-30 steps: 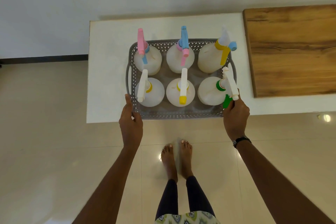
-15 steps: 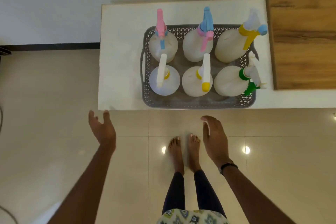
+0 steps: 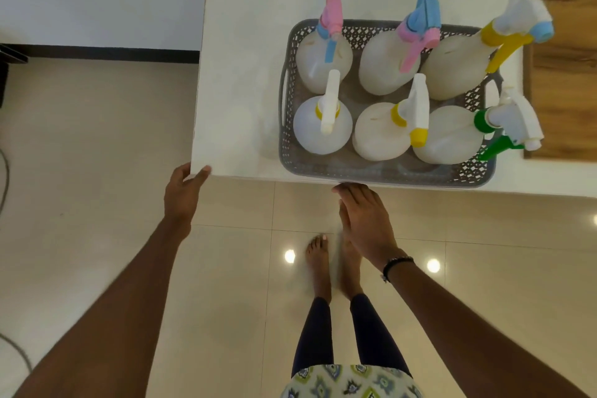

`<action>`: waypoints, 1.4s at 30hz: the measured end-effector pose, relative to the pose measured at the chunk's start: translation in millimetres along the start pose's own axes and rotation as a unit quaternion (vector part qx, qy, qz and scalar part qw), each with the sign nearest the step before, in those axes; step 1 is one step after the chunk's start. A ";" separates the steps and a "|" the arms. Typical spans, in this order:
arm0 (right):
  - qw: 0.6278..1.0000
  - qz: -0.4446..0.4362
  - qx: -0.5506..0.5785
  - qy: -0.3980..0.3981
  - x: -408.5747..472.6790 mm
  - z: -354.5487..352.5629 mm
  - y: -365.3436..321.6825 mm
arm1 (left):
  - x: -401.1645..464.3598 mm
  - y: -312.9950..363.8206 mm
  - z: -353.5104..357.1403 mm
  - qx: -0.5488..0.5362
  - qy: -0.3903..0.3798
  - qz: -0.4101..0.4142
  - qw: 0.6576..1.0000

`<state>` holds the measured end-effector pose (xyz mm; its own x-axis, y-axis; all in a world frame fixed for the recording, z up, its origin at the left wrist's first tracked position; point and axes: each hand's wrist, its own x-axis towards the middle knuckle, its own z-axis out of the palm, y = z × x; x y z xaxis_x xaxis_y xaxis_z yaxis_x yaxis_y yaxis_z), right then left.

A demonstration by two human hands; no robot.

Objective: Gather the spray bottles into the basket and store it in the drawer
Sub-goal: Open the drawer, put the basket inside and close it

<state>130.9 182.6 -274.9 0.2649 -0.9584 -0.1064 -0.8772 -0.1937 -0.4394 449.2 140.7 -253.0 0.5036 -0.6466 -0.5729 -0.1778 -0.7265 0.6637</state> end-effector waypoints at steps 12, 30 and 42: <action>1.000 -0.001 -0.019 -0.006 7.3 12.7 -15.0 | 10.6 3.8 -33.7 0.086 -0.103 0.056 0.989; 0.998 -0.048 -0.036 -0.027 -6.4 25.0 -18.8 | 9.1 -20.7 -40.8 0.149 -0.079 0.102 0.980; 0.997 0.067 -0.008 0.042 -61.5 5.4 13.6 | -88.3 -54.1 41.6 0.310 0.091 0.219 0.921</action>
<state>104.8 240.0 -279.2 0.1113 -0.9899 -0.0875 -0.9088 -0.0657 -0.4121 379.2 227.4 -258.3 0.3923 -0.9007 -0.1866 -0.8176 -0.4344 0.3780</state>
